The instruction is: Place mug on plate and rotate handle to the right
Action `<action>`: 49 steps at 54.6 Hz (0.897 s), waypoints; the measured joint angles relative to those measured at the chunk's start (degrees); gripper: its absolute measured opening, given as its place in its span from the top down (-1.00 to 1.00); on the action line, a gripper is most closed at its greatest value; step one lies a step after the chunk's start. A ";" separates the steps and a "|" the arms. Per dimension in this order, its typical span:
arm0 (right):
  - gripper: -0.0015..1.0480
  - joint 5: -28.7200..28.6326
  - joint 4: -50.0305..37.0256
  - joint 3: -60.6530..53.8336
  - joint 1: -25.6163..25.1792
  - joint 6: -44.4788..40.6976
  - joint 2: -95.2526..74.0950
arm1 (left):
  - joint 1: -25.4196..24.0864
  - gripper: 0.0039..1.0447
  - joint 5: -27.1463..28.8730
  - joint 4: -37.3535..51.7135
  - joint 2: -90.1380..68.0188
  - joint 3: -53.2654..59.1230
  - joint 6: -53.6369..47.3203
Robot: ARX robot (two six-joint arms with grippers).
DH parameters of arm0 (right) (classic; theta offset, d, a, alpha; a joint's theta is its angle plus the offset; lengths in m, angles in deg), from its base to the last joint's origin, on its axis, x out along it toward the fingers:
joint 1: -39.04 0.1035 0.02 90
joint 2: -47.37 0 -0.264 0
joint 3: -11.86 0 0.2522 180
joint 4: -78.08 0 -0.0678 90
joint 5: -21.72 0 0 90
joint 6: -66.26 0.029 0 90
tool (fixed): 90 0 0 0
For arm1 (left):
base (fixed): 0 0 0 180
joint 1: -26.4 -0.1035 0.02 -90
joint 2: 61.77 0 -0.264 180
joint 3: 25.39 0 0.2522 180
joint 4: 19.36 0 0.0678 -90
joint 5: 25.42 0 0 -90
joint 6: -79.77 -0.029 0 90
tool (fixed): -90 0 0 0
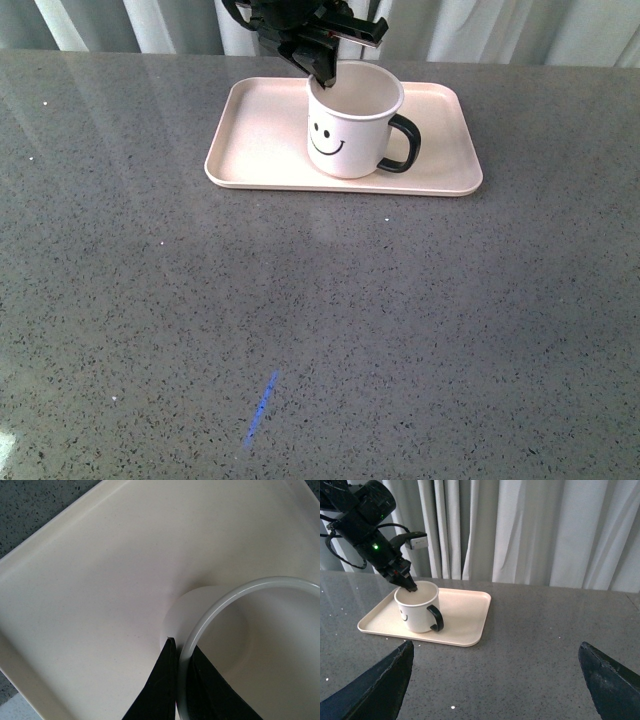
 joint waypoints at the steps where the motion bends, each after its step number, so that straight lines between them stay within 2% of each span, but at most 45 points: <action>1: -0.82 0.00 0.00 0.00 0.00 0.00 0.00 | 0.00 0.96 0.00 0.00 -0.02 0.00 0.00; 43: -0.82 0.00 0.00 0.00 0.00 0.00 0.00 | 0.02 0.96 0.02 -0.09 -0.81 -0.33 -0.15; 49: -0.82 0.00 0.00 0.00 0.00 0.00 0.00 | 0.02 0.73 0.02 -0.07 -0.90 -0.39 -0.13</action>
